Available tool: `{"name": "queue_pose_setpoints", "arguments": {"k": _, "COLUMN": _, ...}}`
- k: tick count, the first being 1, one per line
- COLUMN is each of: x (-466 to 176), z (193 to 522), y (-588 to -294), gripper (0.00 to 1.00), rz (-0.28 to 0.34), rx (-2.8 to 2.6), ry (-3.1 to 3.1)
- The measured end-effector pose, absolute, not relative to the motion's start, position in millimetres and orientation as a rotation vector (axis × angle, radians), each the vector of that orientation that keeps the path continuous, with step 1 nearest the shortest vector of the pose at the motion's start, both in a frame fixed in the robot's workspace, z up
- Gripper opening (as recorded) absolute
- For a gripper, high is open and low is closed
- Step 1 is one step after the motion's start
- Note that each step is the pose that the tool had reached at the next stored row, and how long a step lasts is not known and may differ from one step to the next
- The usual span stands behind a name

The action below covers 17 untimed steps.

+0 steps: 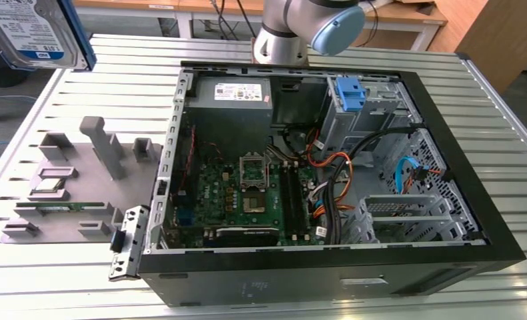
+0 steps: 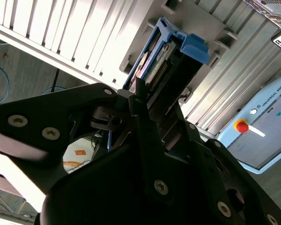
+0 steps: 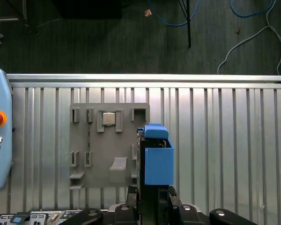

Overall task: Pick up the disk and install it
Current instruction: 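Pick up the disk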

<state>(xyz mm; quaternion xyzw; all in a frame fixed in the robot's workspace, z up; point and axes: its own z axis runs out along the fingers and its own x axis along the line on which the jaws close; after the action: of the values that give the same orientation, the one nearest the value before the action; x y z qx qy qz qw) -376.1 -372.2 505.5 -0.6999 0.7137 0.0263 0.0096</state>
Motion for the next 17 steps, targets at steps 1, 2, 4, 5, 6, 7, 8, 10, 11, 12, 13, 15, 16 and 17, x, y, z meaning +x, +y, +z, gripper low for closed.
{"name": "queue_pose_setpoints", "arguments": {"k": 1, "x": -375.6, "z": 505.4, "y": -372.3, "gripper": 0.35, "rz": 0.082, "rx": -2.185, "ry": 2.228}}
{"name": "queue_pose_setpoints", "arguments": {"k": 2, "x": -375.0, "z": 505.4, "y": -372.3, "gripper": 0.35, "rz": 0.082, "rx": -2.186, "ry": 2.228}}
{"name": "queue_pose_setpoints", "arguments": {"k": 4, "x": -373.8, "z": 505.4, "y": -372.3, "gripper": 0.35, "rz": 0.082, "rx": -2.186, "ry": 2.228}}
{"name": "queue_pose_setpoints", "arguments": {"k": 5, "x": -373.1, "z": 505.4, "y": -372.3, "gripper": 0.35, "rz": 0.082, "rx": -2.185, "ry": 2.228}}
{"name": "queue_pose_setpoints", "arguments": {"k": 6, "x": -372.3, "z": 505.4, "y": -372.3, "gripper": 0.35, "rz": 0.082, "rx": -2.186, "ry": 2.228}}
{"name": "queue_pose_setpoints", "arguments": {"k": 7, "x": -370.9, "z": 505.4, "y": -372.3, "gripper": 0.35, "rz": 0.082, "rx": -2.186, "ry": 2.228}}
{"name": "queue_pose_setpoints", "arguments": {"k": 8, "x": -369.6, "z": 505.4, "y": -372.3, "gripper": 0.35, "rz": 0.082, "rx": -2.186, "ry": 2.228}}
{"name": "queue_pose_setpoints", "arguments": {"k": 10, "x": -366.7, "z": 505.5, "y": -372.3, "gripper": 0.35, "rz": 0.082, "rx": -2.186, "ry": 2.228}}
{"name": "queue_pose_setpoints", "arguments": {"k": 11, "x": -365.2, "z": 505.4, "y": -372.3, "gripper": 0.35, "rz": 0.082, "rx": -2.186, "ry": 2.228}}
{"name": "queue_pose_setpoints", "arguments": {"k": 12, "x": -363.9, "z": 505.4, "y": -372.3, "gripper": 0.35, "rz": 0.082, "rx": -2.186, "ry": 2.228}}
{"name": "queue_pose_setpoints", "arguments": {"k": 13, "x": -362.8, "z": 505.4, "y": -372.3, "gripper": 0.35, "rz": 0.082, "rx": -2.185, "ry": 2.228}}
{"name": "queue_pose_setpoints", "arguments": {"k": 15, "x": -360.7, "z": 505.4, "y": -372.3, "gripper": 0.35, "rz": 0.082, "rx": -2.186, "ry": 2.228}}
{"name": "queue_pose_setpoints", "arguments": {"k": 16, "x": -359.6, "z": 505.4, "y": -372.3, "gripper": 0.35, "rz": 0.082, "rx": -2.185, "ry": 2.228}}
{"name": "queue_pose_setpoints", "arguments": {"k": 17, "x": -358.5, "z": 505.4, "y": -372.3, "gripper": 0.35, "rz": 0.082, "rx": -2.185, "ry": 2.228}}
